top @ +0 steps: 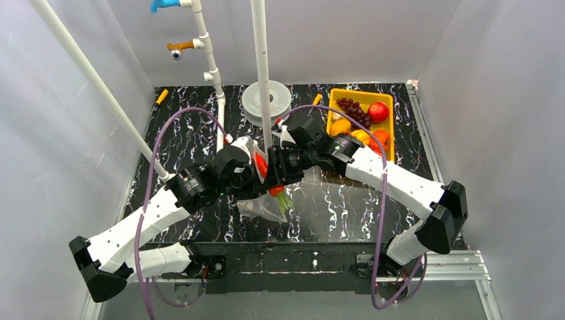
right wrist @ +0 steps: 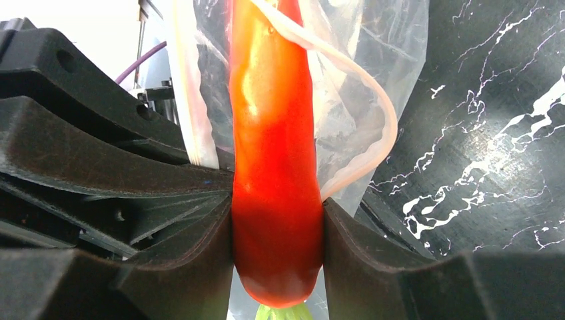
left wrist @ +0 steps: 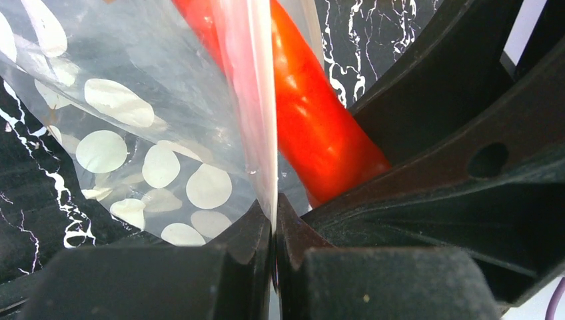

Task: Place the food in the zip-top bag and seal the zipper
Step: Place the fake vegetable in the zipper food storage bag.

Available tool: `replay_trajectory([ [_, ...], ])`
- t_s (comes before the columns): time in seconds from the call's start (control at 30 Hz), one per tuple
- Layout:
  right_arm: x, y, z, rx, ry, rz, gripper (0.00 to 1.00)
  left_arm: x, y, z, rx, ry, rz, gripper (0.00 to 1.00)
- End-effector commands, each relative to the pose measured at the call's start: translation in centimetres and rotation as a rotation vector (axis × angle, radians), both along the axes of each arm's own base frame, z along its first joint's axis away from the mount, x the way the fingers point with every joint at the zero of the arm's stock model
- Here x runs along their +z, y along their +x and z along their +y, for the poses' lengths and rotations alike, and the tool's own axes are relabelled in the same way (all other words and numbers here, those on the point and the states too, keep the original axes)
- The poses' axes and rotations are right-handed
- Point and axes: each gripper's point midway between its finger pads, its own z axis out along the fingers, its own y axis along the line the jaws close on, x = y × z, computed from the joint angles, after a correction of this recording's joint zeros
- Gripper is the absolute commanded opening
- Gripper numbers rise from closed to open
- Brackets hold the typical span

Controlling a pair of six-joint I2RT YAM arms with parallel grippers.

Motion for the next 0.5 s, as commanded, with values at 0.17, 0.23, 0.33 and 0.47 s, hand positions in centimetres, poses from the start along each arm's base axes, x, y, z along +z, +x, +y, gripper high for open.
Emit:
replay_trajectory([
  [0.17,3.9,0.8,1.1,-0.028,0.095,-0.098,0.50,1.8,-0.6,-0.2,-0.015,-0.079,-0.018,0.00],
  [0.23,4.1,0.6,0.9,-0.025,0.099,-0.103,0.50,1.7,-0.6,0.0,-0.009,-0.070,-0.019,0.00],
  [0.33,4.2,0.5,-0.3,-0.036,0.060,-0.126,0.51,1.0,-0.3,1.1,0.033,-0.030,-0.031,0.00],
  [0.47,4.8,-0.1,-1.5,-0.064,0.052,-0.120,0.52,0.2,-0.1,1.5,0.052,-0.015,-0.032,0.00],
])
